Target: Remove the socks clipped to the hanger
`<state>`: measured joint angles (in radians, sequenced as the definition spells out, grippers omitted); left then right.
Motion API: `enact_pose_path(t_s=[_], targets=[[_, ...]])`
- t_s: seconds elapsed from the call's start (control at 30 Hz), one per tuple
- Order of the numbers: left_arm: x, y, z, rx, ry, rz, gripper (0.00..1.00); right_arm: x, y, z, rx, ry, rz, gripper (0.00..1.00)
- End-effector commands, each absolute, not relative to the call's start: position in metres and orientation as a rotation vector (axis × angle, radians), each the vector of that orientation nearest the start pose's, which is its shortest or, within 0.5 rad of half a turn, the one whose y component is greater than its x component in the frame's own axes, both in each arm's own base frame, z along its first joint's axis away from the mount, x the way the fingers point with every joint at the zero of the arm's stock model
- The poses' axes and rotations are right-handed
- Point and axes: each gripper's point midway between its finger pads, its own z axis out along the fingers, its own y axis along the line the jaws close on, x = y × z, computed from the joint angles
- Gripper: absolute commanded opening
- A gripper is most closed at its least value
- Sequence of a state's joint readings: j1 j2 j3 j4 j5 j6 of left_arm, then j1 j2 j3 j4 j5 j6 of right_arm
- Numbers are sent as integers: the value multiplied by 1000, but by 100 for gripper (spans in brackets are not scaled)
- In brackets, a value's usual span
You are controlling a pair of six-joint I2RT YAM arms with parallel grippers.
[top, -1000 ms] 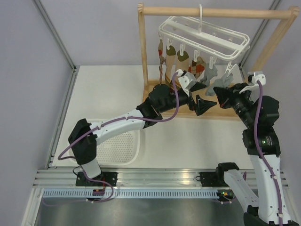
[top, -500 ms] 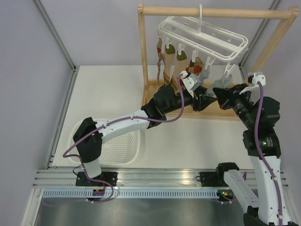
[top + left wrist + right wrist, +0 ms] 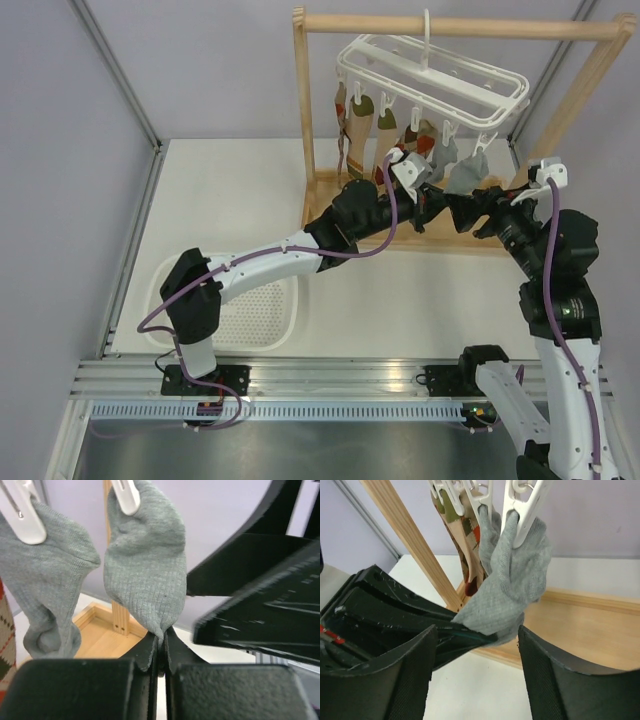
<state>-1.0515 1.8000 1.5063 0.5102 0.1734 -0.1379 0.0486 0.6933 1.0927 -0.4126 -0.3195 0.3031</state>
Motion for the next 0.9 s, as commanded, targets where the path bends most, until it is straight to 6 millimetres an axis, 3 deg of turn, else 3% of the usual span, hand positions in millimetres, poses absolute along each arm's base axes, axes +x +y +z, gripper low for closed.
enact_pose_path(t_s=[0.0, 0.17, 0.33, 0.47, 0.67, 0.87], targets=[[265, -517, 390, 721, 1213, -1061, 2, 237, 69, 397, -37, 1617, 457, 71], [268, -512, 388, 702, 1253, -1045, 2, 223, 53, 415, -30, 1584, 350, 76], [268, -510, 386, 696, 1280, -1046, 2, 235, 38, 434, 31, 1572, 275, 76], [268, -511, 387, 689, 1283, -1053, 2, 244, 35, 464, 47, 1518, 266, 76], [270, -511, 393, 666, 1282, -997, 2, 265, 29, 470, 95, 1530, 238, 74], [272, -515, 388, 660, 1316, -897, 2, 266, 28, 478, 122, 1495, 258, 72]])
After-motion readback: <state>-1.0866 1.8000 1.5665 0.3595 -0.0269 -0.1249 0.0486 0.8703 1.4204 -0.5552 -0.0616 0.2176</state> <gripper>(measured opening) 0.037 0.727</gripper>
